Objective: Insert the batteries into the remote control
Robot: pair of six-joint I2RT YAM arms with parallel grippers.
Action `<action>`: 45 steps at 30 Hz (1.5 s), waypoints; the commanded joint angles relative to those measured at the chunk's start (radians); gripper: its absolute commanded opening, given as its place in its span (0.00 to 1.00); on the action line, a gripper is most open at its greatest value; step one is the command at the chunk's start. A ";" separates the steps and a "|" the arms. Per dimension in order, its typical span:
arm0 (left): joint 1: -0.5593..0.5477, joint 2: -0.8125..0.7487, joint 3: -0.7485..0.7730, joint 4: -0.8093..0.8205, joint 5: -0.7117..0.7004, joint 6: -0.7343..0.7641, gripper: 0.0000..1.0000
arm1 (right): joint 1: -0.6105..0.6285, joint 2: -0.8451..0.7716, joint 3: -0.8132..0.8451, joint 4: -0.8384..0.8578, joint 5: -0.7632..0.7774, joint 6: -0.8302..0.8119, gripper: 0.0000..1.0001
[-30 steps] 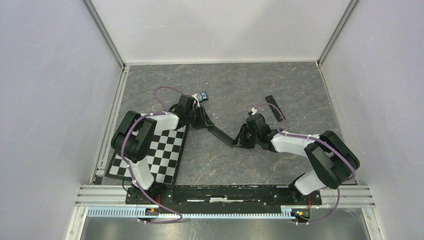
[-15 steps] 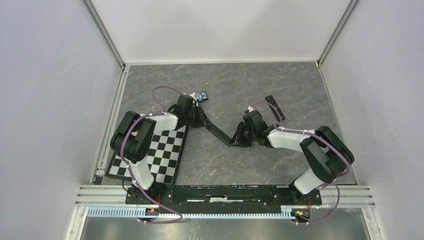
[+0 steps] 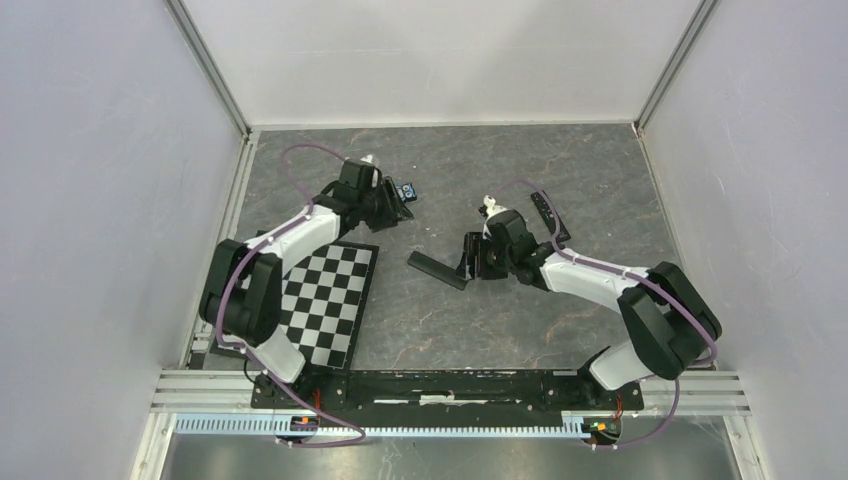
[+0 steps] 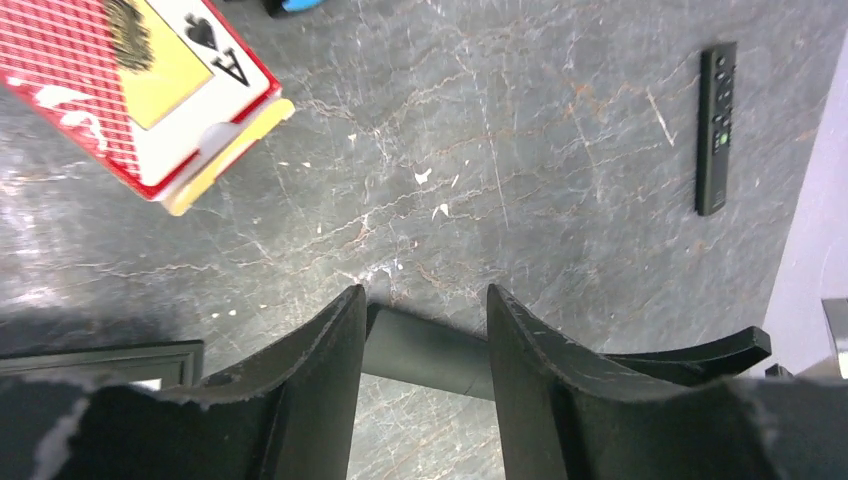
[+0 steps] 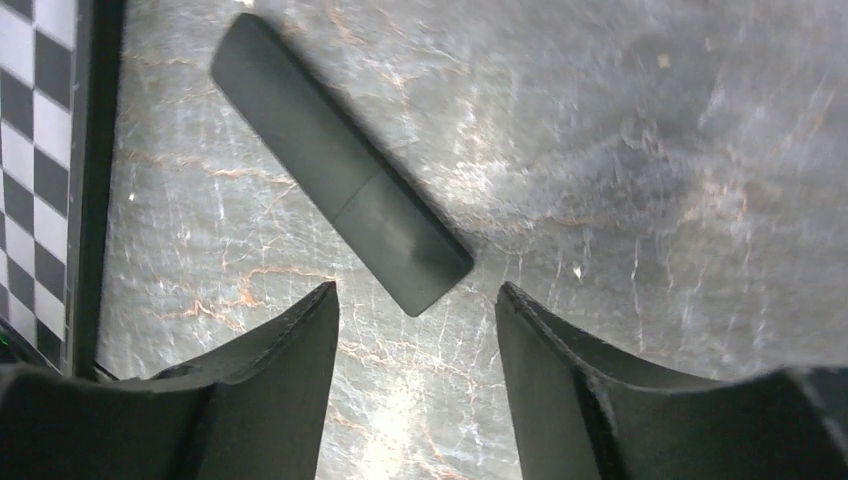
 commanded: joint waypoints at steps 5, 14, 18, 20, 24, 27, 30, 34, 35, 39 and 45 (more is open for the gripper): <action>0.021 -0.189 0.020 -0.107 -0.105 0.010 0.67 | 0.017 0.015 0.141 0.038 -0.158 -0.567 0.90; 0.032 -0.457 -0.045 -0.213 -0.307 0.006 1.00 | 0.094 0.178 0.259 -0.001 -0.078 -0.784 0.86; 0.033 -0.551 -0.070 -0.226 -0.363 0.014 1.00 | 0.115 0.240 0.301 -0.006 -0.045 -0.790 0.81; 0.033 -0.585 -0.081 -0.229 -0.376 0.027 1.00 | 0.123 0.253 0.302 0.007 -0.046 -0.795 0.80; 0.032 -0.602 -0.099 -0.247 -0.402 0.041 1.00 | 0.140 0.279 0.312 0.002 -0.041 -0.819 0.76; 0.032 -0.599 -0.107 -0.254 -0.399 0.041 1.00 | 0.153 0.304 0.329 -0.012 -0.022 -0.824 0.69; 0.033 -0.600 -0.111 -0.254 -0.401 0.041 1.00 | 0.157 0.319 0.334 -0.015 0.013 -0.809 0.60; 0.032 -0.597 -0.108 -0.253 -0.397 0.045 1.00 | 0.155 0.347 0.351 -0.025 0.097 -0.741 0.41; 0.032 -0.593 -0.106 -0.254 -0.394 0.047 1.00 | 0.154 0.348 0.350 -0.021 0.108 -0.723 0.39; 0.032 -0.576 -0.100 -0.257 -0.366 0.047 1.00 | 0.134 0.330 0.344 -0.014 0.221 -0.654 0.30; 0.032 -0.556 -0.088 -0.256 -0.338 0.052 1.00 | -0.030 0.250 0.282 0.015 0.246 -0.574 0.26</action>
